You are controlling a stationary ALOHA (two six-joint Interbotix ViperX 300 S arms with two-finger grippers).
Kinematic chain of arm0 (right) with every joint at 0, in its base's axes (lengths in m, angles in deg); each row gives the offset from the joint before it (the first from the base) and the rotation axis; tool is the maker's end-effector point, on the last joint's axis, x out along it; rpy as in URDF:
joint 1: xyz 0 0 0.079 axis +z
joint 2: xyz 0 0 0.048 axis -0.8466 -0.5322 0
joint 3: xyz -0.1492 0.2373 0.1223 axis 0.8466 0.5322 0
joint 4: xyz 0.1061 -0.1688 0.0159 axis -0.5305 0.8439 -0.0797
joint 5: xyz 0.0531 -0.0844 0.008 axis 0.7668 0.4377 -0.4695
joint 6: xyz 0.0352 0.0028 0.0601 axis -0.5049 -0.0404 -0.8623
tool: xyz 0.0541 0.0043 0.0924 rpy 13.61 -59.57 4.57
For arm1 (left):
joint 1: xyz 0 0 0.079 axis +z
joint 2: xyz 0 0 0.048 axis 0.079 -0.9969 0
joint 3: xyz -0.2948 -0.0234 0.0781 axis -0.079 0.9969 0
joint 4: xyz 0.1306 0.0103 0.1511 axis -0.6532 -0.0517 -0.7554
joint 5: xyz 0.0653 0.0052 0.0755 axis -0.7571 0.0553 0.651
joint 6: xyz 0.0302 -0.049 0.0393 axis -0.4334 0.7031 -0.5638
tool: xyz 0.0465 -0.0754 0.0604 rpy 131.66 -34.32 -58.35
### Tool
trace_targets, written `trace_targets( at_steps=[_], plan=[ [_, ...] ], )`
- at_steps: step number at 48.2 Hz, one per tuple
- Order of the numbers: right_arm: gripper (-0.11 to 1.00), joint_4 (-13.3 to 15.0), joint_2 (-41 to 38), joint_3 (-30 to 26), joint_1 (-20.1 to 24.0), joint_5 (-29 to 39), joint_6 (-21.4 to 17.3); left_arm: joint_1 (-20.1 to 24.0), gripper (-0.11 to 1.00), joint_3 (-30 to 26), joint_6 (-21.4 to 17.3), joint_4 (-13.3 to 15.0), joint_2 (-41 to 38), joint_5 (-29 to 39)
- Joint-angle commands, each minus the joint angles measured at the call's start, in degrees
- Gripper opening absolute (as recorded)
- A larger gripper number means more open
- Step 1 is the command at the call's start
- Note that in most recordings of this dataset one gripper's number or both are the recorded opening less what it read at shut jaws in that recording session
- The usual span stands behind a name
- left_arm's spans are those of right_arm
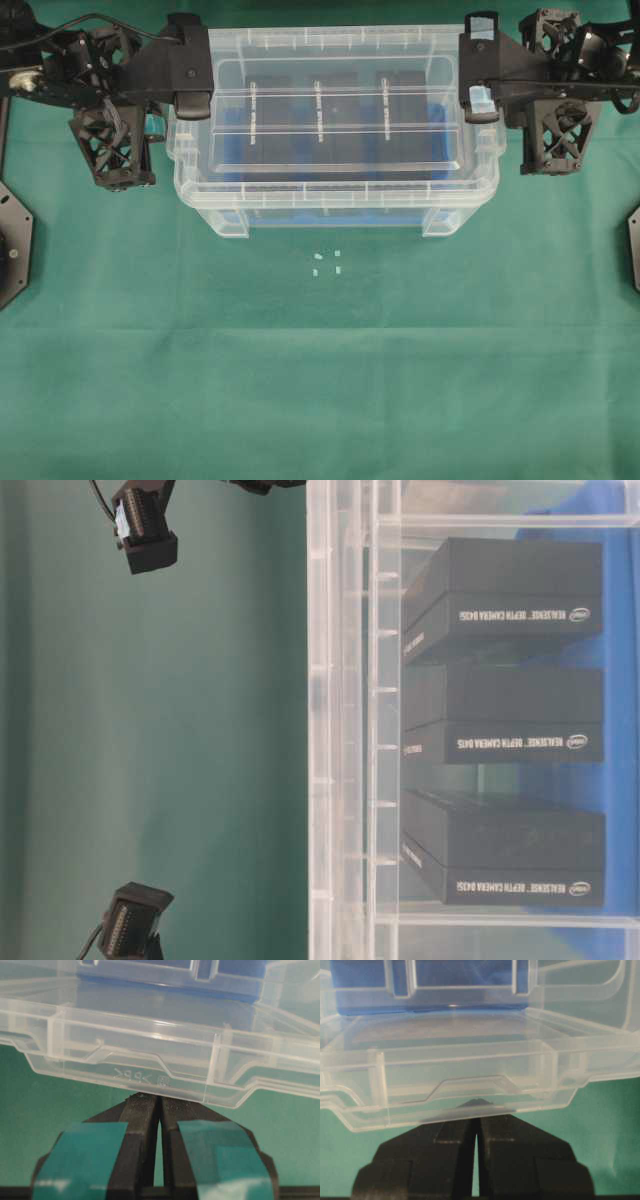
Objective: Clamp the lid of the box with both arms, then lift and open it.
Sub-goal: 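Lift the clamped lid upward off the box with both grippers, then carry the lid toward the front of the table with both grippers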
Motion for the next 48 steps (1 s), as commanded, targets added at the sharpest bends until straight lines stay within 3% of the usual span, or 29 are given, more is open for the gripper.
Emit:
trace_targets(
  at_steps=[1, 32, 48],
  plan=[
    [0.0, -0.4, 1.4, -2.9, 1.1, -0.5, -0.3, -0.7, 0.01, -2.5, 0.1, 0.1, 1.1, 0.4],
    [0.0, -0.2, 3.3, -7.3, 1.2, 5.1, -0.3, -1.2, 0.01, -8.0, 0.1, 0.1, 1.9, 6.2],
    [0.0, -0.2, 3.4, -7.6, 2.3, 5.8, -0.4, -2.4, 0.01, -7.8, 1.1, 0.1, 2.9, 6.7]
  ],
)
